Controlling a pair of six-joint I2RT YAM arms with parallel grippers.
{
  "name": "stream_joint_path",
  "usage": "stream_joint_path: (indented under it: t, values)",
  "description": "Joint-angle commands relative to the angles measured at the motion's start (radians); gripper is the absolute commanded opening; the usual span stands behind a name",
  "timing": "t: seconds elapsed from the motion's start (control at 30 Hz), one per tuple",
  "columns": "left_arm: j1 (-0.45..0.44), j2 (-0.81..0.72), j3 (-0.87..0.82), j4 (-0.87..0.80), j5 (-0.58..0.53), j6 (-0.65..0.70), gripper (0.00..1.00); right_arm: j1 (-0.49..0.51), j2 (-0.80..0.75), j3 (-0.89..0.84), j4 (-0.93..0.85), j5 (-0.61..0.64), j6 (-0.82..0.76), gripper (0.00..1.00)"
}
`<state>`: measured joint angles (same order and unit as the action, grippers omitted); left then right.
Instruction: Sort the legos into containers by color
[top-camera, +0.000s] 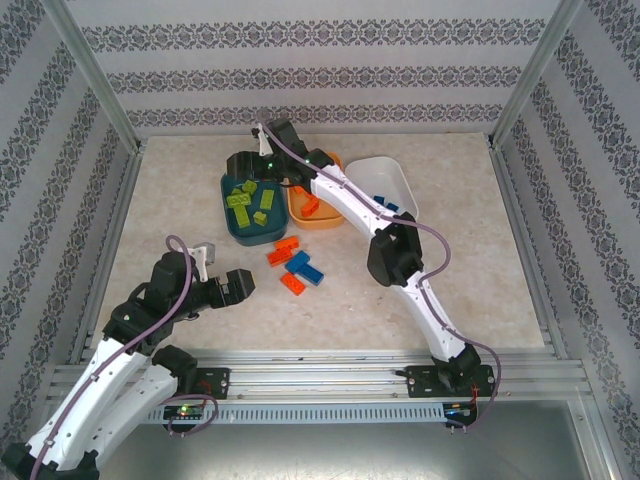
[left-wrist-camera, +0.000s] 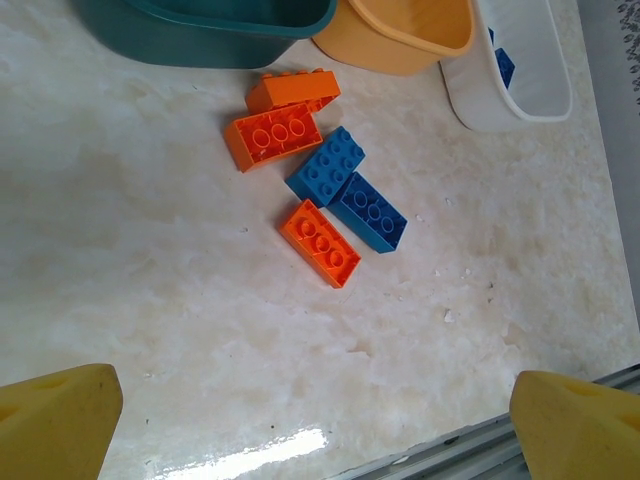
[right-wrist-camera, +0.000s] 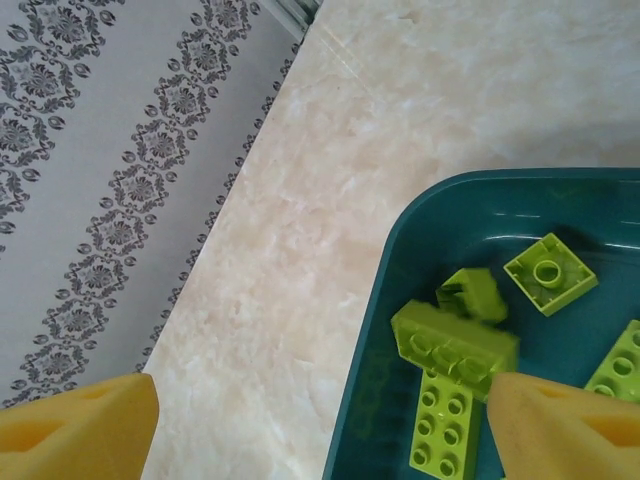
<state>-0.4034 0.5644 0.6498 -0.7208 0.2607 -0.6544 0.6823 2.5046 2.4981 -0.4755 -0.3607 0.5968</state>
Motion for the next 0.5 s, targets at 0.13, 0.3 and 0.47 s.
stream_joint_path:
  t: [0.13, 0.3, 0.47]
  values:
    - [0.017, -0.013, 0.046, -0.037, -0.005, 0.025, 1.00, -0.013, -0.333, -0.344, 0.011, 0.032, -0.087, 0.87]
    - [0.019, -0.011, 0.071, -0.043, -0.015, 0.033, 1.00, -0.022, -0.586, -0.660, 0.003, 0.062, -0.165, 0.88]
    - [0.022, 0.013, 0.080, -0.022, -0.002, 0.029, 1.00, -0.030, -0.823, -0.975, -0.032, 0.095, -0.237, 0.87]
